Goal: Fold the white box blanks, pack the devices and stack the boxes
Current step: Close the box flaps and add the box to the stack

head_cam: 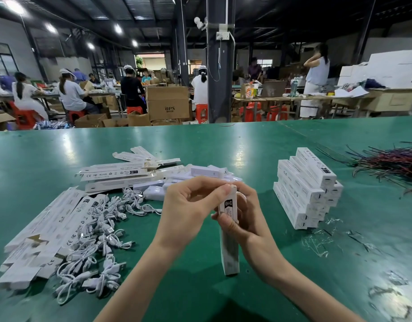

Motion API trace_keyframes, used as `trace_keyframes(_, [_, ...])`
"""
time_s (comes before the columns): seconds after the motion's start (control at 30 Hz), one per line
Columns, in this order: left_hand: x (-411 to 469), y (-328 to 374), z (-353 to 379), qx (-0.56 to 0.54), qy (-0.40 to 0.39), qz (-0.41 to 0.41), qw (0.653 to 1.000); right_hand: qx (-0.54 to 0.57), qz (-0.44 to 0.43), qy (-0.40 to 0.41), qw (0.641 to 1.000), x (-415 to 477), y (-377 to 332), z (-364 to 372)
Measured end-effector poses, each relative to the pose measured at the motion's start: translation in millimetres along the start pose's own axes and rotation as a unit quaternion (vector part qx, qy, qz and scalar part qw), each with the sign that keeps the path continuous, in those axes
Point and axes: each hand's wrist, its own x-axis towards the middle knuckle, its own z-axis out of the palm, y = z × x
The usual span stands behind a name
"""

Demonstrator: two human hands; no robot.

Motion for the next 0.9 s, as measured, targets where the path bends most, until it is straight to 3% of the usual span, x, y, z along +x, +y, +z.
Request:
trace_keyframes(0.17, [2, 0, -10, 0.047, -0.034, 0.020, 0.998, 0.001, 0.008, 0.005, 1.000, -1, 2, 1])
trace_keyframes(0.33, [1, -3, -13, 0.204, -0.064, 0.150, 0.965, 0.003, -0.009, -0.005, 1.000, -2, 2, 2])
trace_keyframes(0.5, [1, -4, -12, 0.277, -0.057, 0.225, 0.933, -0.013, 0.002, -0.011, 1.000, -2, 2, 2])
trace_keyframes(0.67, [-1, -3, -12, 0.187, -0.047, 0.156, 0.969, -0.019, 0.021, -0.008, 1.000, -2, 2, 3])
trace_keyframes(0.9, [-2, -3, -14, 0.194, -0.066, 0.154, 0.967, -0.005, 0.014, -0.019, 1.000, -2, 1, 3])
